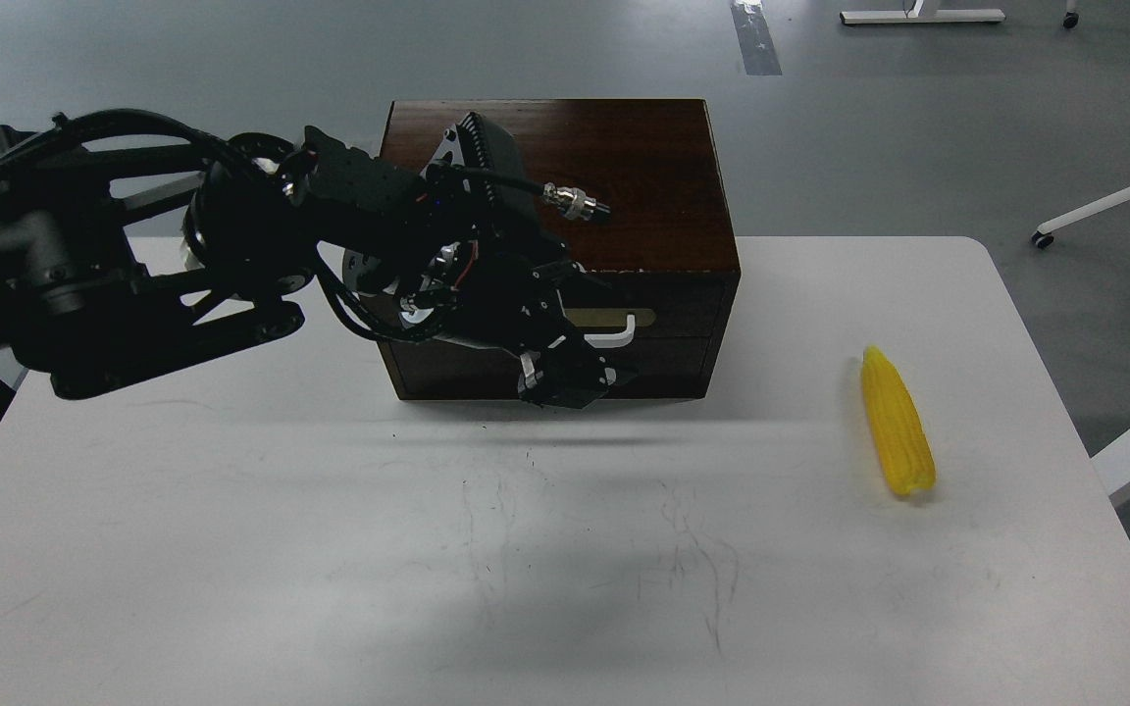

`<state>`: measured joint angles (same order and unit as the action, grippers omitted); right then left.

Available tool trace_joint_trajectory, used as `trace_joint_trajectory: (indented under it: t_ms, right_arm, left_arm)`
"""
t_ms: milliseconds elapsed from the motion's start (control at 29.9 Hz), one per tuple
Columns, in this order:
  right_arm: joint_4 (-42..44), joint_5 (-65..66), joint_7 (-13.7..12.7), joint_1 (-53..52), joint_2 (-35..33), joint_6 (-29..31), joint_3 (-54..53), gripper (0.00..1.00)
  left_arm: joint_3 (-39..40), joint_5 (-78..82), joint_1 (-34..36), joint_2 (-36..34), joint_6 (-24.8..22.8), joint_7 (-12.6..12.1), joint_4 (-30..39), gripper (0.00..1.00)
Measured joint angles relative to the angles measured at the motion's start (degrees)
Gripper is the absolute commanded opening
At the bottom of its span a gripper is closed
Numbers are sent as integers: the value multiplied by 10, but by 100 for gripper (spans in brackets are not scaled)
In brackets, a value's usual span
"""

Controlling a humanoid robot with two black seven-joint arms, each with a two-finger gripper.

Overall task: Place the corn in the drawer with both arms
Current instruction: 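Reach the left gripper down to the white drawer handle and grasp it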

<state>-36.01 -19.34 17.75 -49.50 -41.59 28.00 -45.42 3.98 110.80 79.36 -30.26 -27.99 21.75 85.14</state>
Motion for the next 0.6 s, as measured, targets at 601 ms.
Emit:
trace_joint_trajectory:
  t_ms: [601]
  right_arm:
    - [6, 0, -1, -5, -2, 0, 0, 100]
  left_arm:
    - [-42, 41, -8, 23, 0, 10, -61, 80]
